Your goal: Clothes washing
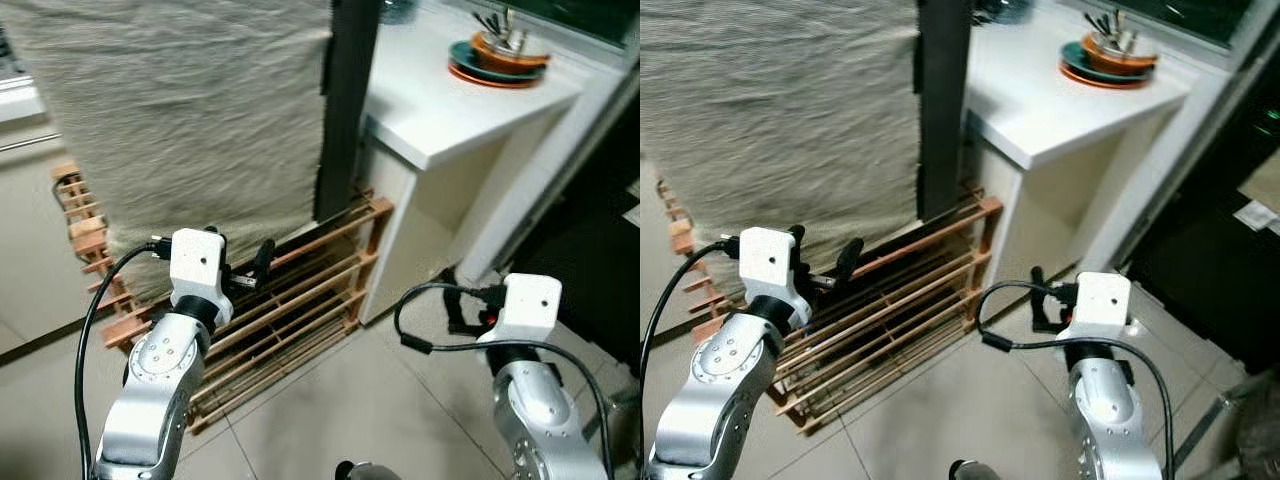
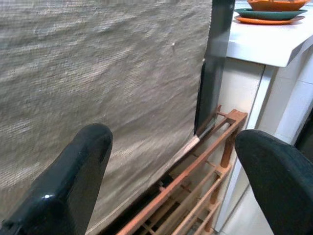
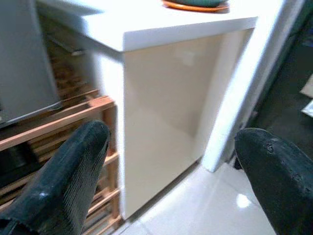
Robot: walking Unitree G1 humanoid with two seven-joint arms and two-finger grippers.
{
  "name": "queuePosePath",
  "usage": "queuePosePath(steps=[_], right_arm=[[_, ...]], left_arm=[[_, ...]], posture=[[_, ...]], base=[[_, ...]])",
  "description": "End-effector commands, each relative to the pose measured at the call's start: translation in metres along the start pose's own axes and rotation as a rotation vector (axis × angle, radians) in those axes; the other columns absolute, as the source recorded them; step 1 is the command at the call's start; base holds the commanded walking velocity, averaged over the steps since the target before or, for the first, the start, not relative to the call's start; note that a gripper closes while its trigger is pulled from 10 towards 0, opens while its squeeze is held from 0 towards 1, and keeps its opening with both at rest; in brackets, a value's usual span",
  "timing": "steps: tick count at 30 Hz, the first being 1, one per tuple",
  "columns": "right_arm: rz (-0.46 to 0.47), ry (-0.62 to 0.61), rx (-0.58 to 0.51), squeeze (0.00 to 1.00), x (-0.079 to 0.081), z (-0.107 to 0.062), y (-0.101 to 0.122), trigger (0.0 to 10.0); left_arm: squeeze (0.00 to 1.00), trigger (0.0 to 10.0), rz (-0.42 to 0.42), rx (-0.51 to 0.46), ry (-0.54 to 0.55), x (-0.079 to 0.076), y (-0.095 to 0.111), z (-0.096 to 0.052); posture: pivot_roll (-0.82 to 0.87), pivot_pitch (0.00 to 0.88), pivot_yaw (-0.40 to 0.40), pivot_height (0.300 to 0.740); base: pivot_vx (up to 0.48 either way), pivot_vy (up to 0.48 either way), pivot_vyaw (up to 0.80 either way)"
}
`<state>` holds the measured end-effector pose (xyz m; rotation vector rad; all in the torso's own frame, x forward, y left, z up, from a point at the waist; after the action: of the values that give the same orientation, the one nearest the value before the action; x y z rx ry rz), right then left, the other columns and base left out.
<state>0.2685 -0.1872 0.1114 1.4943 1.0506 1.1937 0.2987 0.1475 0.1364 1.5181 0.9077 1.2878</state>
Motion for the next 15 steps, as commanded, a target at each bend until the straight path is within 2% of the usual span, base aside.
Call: queuePosePath(steps=[1,6,9,13,15], right_arm=[[0.007,-0.012,-0.02,0.0,-0.001,0.002,0.008,10.0],[-0.03,0.0,-0.008,0.0,0.005,0.008,0.011,10.0],[0.007,0.014,-0.103,0.0,0.015,0.011,0.025,10.0],[0.029,-0.032,-0.086,0.0,0.012,0.015,0.025,10.0],[0.041,-0.002,-0.07,0.0,0.015,0.016,0.024,10.0]], left_arm=[[0.0,10.0,0.012,-0.007,0.018,0.002,0.002,0.002],[0.0,10.0,0.005,-0.027,0.0,0.001,0.01,0.003],[0.0,10.0,0.014,-0.016,0.0,0.002,0.014,0.007],[0.0,10.0,0.027,-0.041,-0.014,0.001,0.02,0.009],[0.0,10.0,0.028,-0.045,-0.018,0.001,0.022,0.009]], posture=[[-0.07,0.0,-0.002,0.74],[-0.06,0.0,-0.02,0.74],[-0.06,0.0,-0.021,0.74],[-0.06,0.0,-0.027,0.74],[-0.06,0.0,-0.026,0.74]], base=[[0.0,0.0,-0.64],[0.271,0.0,-0.62],[0.325,0.0,-0.66],[0.329,0.0,-0.74],[0.33,0.0,-0.74]])
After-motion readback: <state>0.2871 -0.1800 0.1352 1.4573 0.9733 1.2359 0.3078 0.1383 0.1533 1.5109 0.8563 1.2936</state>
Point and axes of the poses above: a point about 5 cm out from each wrist's last joint towards the gripper, its own z axis pointing out of the wrist towards the gripper, its own y axis along the axis of the wrist's last joint, x = y × z, the point moved 4 cm from there along z, pointing out of the wrist towards the gripper, and after that the axes turned 14 degrees about z, right-handed, at the moved point
